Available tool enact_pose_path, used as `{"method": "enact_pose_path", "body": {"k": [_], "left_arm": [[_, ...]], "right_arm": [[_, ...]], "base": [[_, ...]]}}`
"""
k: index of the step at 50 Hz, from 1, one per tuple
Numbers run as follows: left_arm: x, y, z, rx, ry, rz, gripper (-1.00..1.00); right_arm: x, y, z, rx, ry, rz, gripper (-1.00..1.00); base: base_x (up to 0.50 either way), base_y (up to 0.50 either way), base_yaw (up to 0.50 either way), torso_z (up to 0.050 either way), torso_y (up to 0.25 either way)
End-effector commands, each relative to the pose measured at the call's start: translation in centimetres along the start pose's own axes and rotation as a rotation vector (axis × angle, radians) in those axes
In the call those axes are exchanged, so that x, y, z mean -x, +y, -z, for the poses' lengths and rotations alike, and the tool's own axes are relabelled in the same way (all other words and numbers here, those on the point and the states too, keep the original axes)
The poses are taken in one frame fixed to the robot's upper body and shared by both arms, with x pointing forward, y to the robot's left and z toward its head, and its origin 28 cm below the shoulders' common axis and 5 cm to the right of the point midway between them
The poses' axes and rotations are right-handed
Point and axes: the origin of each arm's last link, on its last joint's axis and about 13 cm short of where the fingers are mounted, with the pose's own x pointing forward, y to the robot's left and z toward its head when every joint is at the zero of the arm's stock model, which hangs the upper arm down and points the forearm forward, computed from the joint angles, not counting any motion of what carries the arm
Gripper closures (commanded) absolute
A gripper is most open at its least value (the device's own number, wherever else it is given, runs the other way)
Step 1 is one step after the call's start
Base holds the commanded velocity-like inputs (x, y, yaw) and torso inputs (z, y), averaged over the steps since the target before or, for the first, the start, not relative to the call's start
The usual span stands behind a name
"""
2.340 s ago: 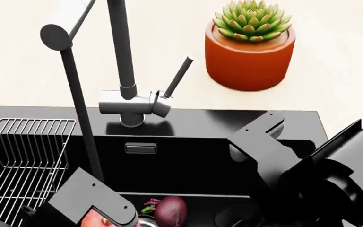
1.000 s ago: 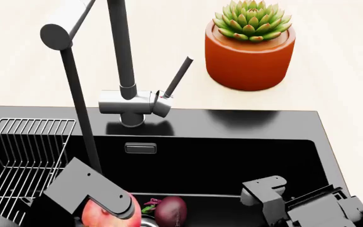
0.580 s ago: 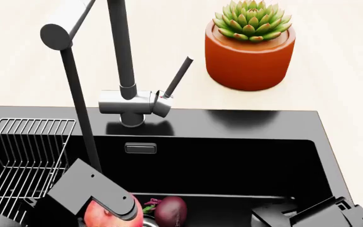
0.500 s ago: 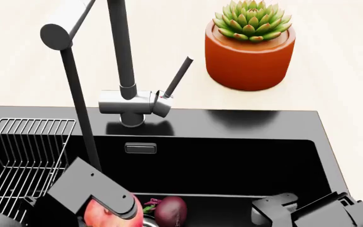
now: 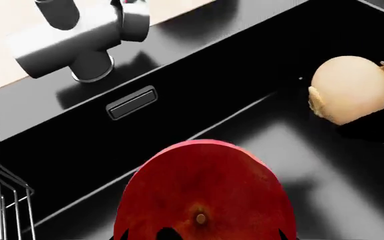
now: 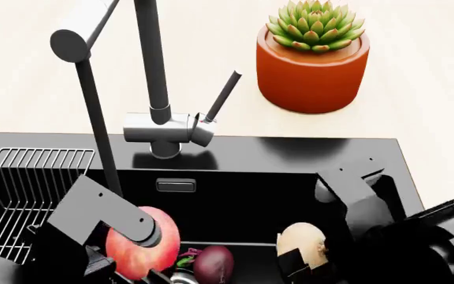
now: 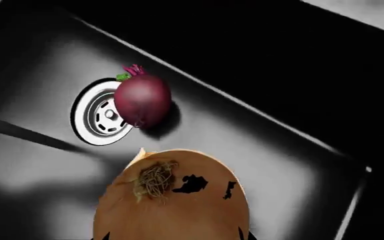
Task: Pick the pomegranates and onions from the sink and place them in one bowl. Place the beet in the other bowl. Then turn off the sink faucet.
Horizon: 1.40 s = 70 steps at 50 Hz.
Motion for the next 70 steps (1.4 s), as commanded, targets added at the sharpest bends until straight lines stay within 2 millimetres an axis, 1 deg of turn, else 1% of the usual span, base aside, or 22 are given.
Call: {"method": "enact_pose_path", "body": {"k": [1,2,4,5,7,9,13,14,16,19,20,23,30,35,39,43,47,48,52,61,67,70], "left_arm": [[0.0,1.3,0.0,0.036,-0.236,0.050,1.00],[-0.1,1.1,0.1,0.035,-0.238,0.053,1.00],[0.1,1.2,0.5,0.033,-0.257,0.047,1.00],[0.4,1.7,0.7,0.042,-0.268,0.044,1.00],[0.5,1.7,0.7,0.052,-0.273,0.039,1.00],[0.8,2.2,0.9,0.051,-0.295,0.012,1.00],[0.9,2.0,1.1,0.033,-0.350,-0.045,1.00],[1.0,2.3,1.3,0.077,-0.346,-0.057,1.00],[1.0,2.7,1.6,0.082,-0.361,-0.087,1.00],[1.2,3.4,1.7,0.113,-0.380,-0.114,1.00],[1.4,3.3,1.7,0.104,-0.403,-0.125,1.00],[1.8,3.0,2.0,0.137,-0.401,-0.116,1.00],[2.2,3.4,2.1,0.127,-0.423,-0.132,1.00],[2.2,3.5,2.2,0.122,-0.423,-0.124,1.00],[2.1,3.5,2.3,0.134,-0.425,-0.130,1.00],[2.6,4.2,2.4,0.144,-0.428,-0.137,1.00],[2.5,4.1,2.2,0.144,-0.436,-0.149,1.00],[2.6,4.1,2.1,0.145,-0.438,-0.150,1.00],[2.8,4.1,2.0,0.146,-0.447,-0.153,1.00],[3.0,4.1,1.8,0.144,-0.457,-0.155,1.00],[3.1,4.1,1.9,0.150,-0.459,-0.158,1.00],[3.3,4.5,2.0,0.153,-0.463,-0.160,1.00]], "right_arm": [[6.8,5.4,1.4,0.061,-0.603,0.225,1.00],[6.7,5.6,1.6,0.064,-0.613,0.227,1.00],[6.1,6.1,2.6,0.057,-0.610,0.228,1.00],[6.1,6.4,3.1,0.054,-0.630,0.259,1.00],[6.2,6.9,3.6,0.073,-0.629,0.301,1.00],[6.4,7.6,4.1,0.086,-0.649,0.321,1.00],[6.8,8.4,4.6,0.120,-0.675,0.366,1.00],[6.9,8.7,4.7,0.127,-0.702,0.390,1.00],[7.2,9.0,4.9,0.113,-0.752,0.409,1.00],[7.4,9.7,5.3,0.129,-0.751,0.428,1.00],[7.5,9.9,5.4,0.134,-0.752,0.438,1.00],[7.6,10.2,5.6,0.139,-0.751,0.455,1.00],[7.4,10.5,6.4,0.112,-0.804,0.469,1.00],[7.9,10.9,6.6,0.114,-0.850,0.479,1.00],[7.3,10.8,6.9,0.116,-0.827,0.472,1.00],[7.4,10.9,6.9,0.115,-0.825,0.470,1.00],[7.4,10.9,6.9,0.104,-0.847,0.471,1.00],[7.5,10.9,7.0,0.086,-0.881,0.476,1.00],[7.5,11.0,7.3,0.087,-0.860,0.475,1.00],[7.7,11.1,7.2,0.084,-0.859,0.472,1.00],[7.5,11.1,7.4,0.068,-0.847,0.466,1.00],[7.8,11.2,7.4,0.061,-0.864,0.466,1.00]], "base": [[0.00,0.00,0.00,0.000,0.000],[0.00,0.00,0.00,0.000,0.000],[0.00,0.00,0.00,0.000,0.000],[0.00,0.00,0.00,0.000,0.000],[0.00,0.00,0.00,0.000,0.000],[0.00,0.00,0.00,0.000,0.000],[0.00,0.00,0.00,0.004,0.000],[0.00,0.00,0.00,0.000,0.000],[0.00,0.00,0.00,0.000,0.000],[0.00,0.00,0.00,0.000,0.003],[0.00,0.00,0.00,0.000,0.000],[0.00,0.00,0.00,0.000,0.000],[0.00,0.00,0.00,0.000,0.000],[0.00,0.00,0.00,0.000,0.000],[0.00,0.00,0.00,0.000,0.000],[0.00,0.00,0.00,0.000,0.003],[-0.01,0.04,0.00,0.000,0.000],[-0.06,0.16,0.00,0.000,0.000],[-0.06,0.13,0.00,0.000,0.000],[-0.09,0.30,0.00,0.000,0.000],[-0.07,0.35,0.00,0.000,0.000],[-0.02,0.48,0.00,0.000,0.003]]}}
